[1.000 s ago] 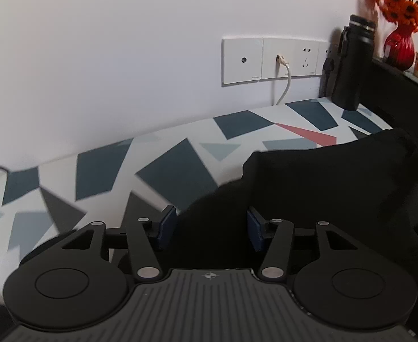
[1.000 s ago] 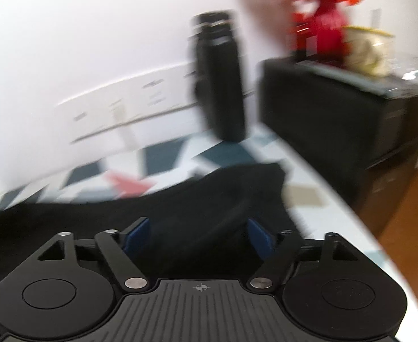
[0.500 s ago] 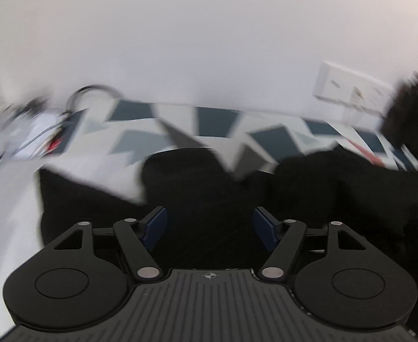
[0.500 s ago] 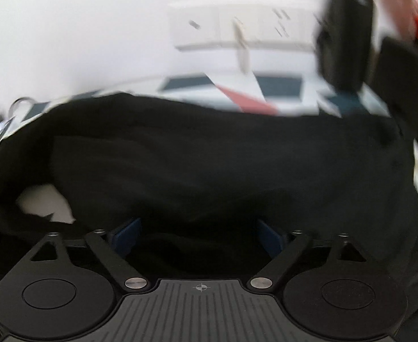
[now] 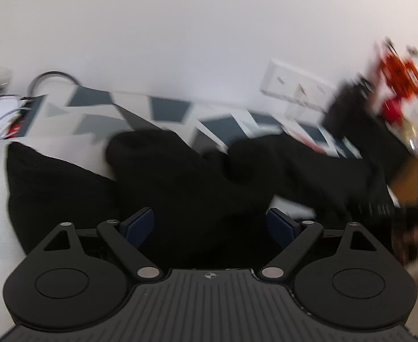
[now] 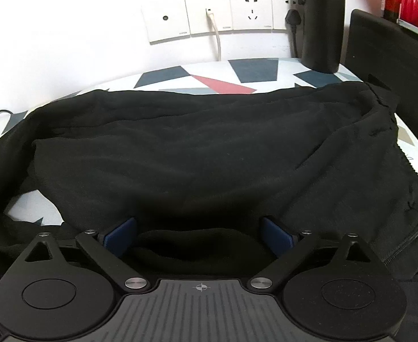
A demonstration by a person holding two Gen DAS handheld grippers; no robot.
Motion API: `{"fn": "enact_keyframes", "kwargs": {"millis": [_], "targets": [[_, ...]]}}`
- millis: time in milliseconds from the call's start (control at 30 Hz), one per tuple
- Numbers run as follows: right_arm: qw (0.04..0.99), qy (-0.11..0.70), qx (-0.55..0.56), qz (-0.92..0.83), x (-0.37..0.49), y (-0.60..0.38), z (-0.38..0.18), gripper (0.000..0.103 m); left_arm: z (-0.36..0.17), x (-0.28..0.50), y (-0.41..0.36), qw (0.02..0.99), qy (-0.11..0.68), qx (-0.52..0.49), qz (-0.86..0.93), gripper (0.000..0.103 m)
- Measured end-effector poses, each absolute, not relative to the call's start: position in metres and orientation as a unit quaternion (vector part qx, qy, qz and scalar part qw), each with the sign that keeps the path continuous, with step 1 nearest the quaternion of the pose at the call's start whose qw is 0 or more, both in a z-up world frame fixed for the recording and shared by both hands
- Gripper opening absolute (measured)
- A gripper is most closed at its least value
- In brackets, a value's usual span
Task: Fold clothes
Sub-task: 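Open both tools and release the garment spread flat on the table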
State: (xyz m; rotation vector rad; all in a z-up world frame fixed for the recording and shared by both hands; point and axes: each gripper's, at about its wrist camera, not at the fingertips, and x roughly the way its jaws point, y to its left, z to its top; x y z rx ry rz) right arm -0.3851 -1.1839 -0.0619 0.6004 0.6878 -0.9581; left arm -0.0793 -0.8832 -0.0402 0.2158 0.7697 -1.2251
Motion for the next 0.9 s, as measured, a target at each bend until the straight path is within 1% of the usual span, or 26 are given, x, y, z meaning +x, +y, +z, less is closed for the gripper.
{"fn": "enact_keyframes", "kwargs": {"millis": [67, 100, 133, 167, 200, 267, 333, 467, 600, 633, 667, 700, 733, 800, 833, 900], "targets": [[0.786, 0.320, 0.278, -0.449, -0.385, -1.184, -0.062, 0.097, -0.049, -0.087, -0.888, 0.740, 0.344, 0.134, -0.562, 0.088], [0.785, 0.320, 0.278, -0.452, -0.385, -1.183, -0.063, 0.099, -0.053, -0.090, -0.890, 0.741, 0.340, 0.148, -0.559, 0.086], [0.784, 0.321, 0.277, -0.453, -0.384, -1.183, -0.063, 0.100, -0.054, -0.089, -0.892, 0.742, 0.340, 0.151, -0.557, 0.075], [0.783, 0.322, 0.275, -0.455, -0.383, -1.183, -0.064, 0.100, -0.054, -0.086, -0.892, 0.742, 0.343, 0.145, -0.558, 0.069], [0.782, 0.322, 0.274, -0.457, -0.383, -1.183, -0.064, 0.101, -0.053, -0.083, -0.892, 0.742, 0.346, 0.135, -0.557, 0.061], [0.781, 0.322, 0.272, -0.460, -0.382, -1.184, -0.065, 0.102, -0.047, -0.075, -0.889, 0.747, 0.349, 0.108, -0.555, 0.060], [0.781, 0.322, 0.270, -0.463, -0.381, -1.182, -0.065, 0.102, -0.044, -0.067, -0.891, 0.753, 0.344, 0.106, -0.551, 0.060], [0.780, 0.323, 0.265, -0.466, -0.379, -1.182, -0.066, 0.102, -0.054, -0.061, -0.905, 0.747, 0.357, 0.148, -0.541, 0.060], [0.781, 0.323, 0.264, -0.464, -0.381, -1.182, -0.065, 0.102, -0.063, -0.071, -0.911, 0.747, 0.370, 0.188, -0.519, 0.059], [0.782, 0.323, 0.264, -0.463, -0.381, -1.182, -0.065, 0.102, -0.063, -0.073, -0.911, 0.747, 0.372, 0.192, -0.517, 0.048], [0.782, 0.323, 0.264, -0.463, -0.381, -1.182, -0.065, 0.102, -0.063, -0.073, -0.910, 0.746, 0.378, 0.192, -0.514, 0.040], [0.782, 0.323, 0.264, -0.463, -0.381, -1.182, -0.065, 0.102, -0.062, -0.071, -0.908, 0.746, 0.387, 0.188, -0.508, 0.024], [0.782, 0.324, 0.264, -0.462, -0.381, -1.182, -0.065, 0.102, -0.057, -0.068, -0.905, 0.749, 0.396, 0.172, -0.502, 0.014], [0.784, 0.324, 0.263, -0.459, -0.382, -1.183, -0.065, 0.102, -0.044, -0.062, -0.894, 0.756, 0.408, 0.124, -0.497, 0.014], [0.785, 0.323, 0.263, -0.458, -0.382, -1.184, -0.065, 0.102, -0.038, -0.059, -0.889, 0.759, 0.413, 0.100, -0.494, 0.011], [0.788, 0.322, 0.261, -0.456, -0.383, -1.184, -0.066, 0.102, -0.021, -0.059, -0.880, 0.769, 0.404, 0.075, -0.490, 0.008]]}}
